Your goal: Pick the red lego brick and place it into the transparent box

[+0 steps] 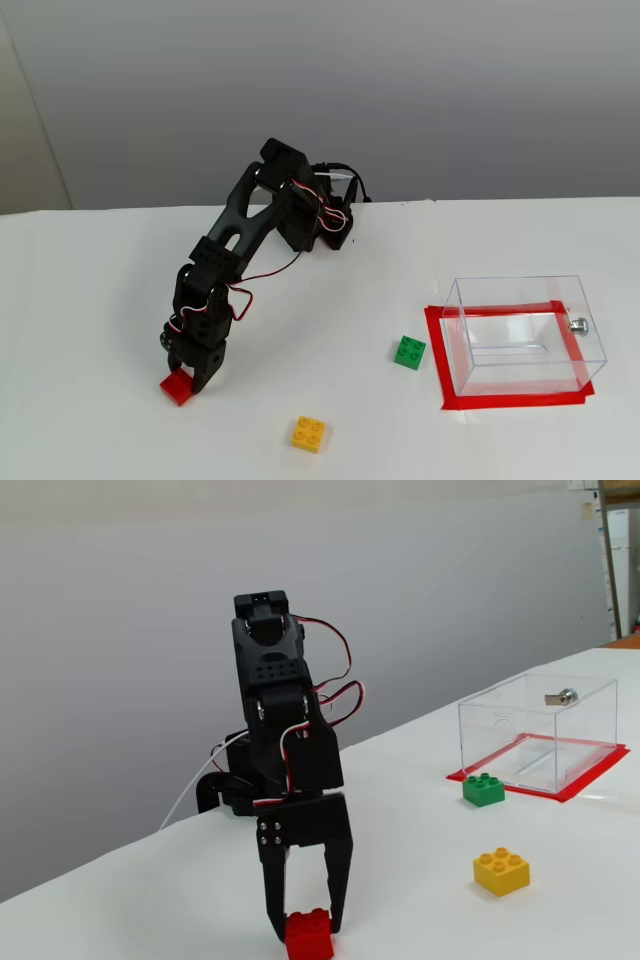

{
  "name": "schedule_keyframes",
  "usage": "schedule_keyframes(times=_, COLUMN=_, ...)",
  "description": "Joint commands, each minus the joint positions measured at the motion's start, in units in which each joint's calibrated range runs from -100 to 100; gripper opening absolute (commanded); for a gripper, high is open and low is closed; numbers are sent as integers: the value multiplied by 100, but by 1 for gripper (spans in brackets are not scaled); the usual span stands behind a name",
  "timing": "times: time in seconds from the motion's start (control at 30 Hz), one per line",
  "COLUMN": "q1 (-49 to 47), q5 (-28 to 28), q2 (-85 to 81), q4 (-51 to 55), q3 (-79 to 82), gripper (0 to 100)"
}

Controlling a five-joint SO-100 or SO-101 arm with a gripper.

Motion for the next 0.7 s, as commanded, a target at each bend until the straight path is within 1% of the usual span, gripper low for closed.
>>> schedule_keyframes(times=0.0, q1=52, q5=7, q2=-112, q4=-42, q3=-244, gripper=2)
schedule_keyframes(times=0.3, q1=67, q5=7, q2=-154, q4=-34, q3=-262, gripper=2)
schedule_keyframes(times=0.67, q1=-7, q5=-24, q2=-1054, q4=36, q3=-163, gripper=3)
